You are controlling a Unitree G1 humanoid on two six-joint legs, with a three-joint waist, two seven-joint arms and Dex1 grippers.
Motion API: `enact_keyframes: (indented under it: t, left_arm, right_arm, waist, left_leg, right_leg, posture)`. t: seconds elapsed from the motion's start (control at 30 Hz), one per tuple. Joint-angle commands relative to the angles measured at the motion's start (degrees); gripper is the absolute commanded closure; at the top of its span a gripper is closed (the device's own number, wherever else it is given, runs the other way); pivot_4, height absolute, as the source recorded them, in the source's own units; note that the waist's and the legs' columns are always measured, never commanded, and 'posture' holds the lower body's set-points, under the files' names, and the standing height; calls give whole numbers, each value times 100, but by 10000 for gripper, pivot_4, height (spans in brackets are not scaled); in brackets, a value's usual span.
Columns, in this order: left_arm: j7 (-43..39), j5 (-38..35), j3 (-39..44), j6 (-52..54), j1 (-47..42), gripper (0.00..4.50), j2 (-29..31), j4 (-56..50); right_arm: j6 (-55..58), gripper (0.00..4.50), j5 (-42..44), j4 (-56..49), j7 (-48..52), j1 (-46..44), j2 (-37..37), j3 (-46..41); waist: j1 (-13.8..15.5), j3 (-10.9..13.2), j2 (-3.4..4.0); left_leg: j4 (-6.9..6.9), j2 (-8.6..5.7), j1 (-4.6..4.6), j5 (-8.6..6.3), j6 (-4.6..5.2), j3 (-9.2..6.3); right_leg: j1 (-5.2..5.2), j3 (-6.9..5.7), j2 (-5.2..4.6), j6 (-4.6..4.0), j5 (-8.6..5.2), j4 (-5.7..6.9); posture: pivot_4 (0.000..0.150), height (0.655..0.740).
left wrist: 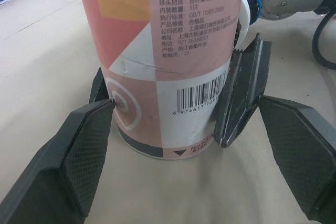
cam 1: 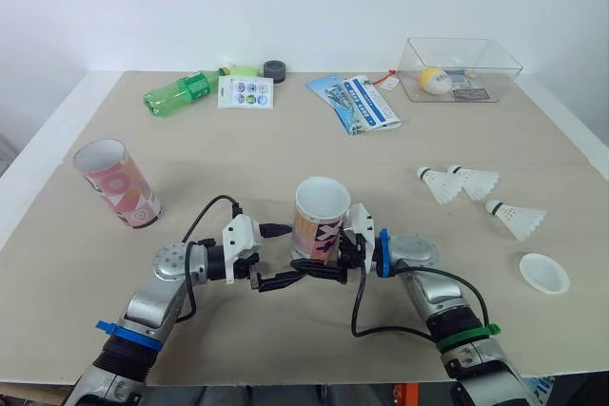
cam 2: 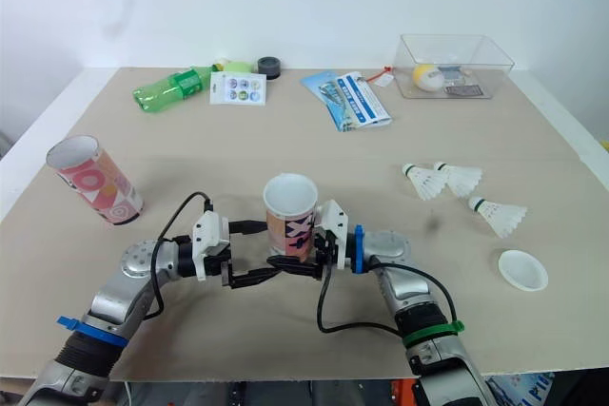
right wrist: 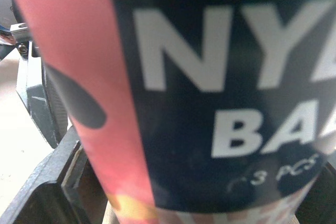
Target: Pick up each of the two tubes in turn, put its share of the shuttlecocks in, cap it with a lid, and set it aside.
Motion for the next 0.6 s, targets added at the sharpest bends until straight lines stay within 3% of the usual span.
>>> enact_keyframes:
  t: [0.03,0.17,0.6]
  left_arm:
    - [-26,12,58,-93,-76,0,78,2]
    - [-40,31,142,-165,-94,0,184,110]
    - [-26,26,87,-152,-149,0,228,53]
  right_arm:
    - [-18,2513,-33,100,84,-34,-7,70]
    - [-52,12535,-29,90,78,-6,-46,47]
    - [56,12683,100,-280,-82,164,-181,-107]
  waist:
    - [-1,0,0]
    - [-1,0,0]
    - [13,0,0]
  left_leg:
    - [0,0,0,0,0,0]
    - [0,0,0,0,0,1]
    - [0,-1,-2,0,0,1]
  right_leg:
    - [0,0,0,0,0,0]
    - [0,0,0,-1,-1,1]
    - [0,0,-1,-1,-3,1]
  posture:
    - [1500,7400]
    - [1500,7400]
    - [1500,7400]
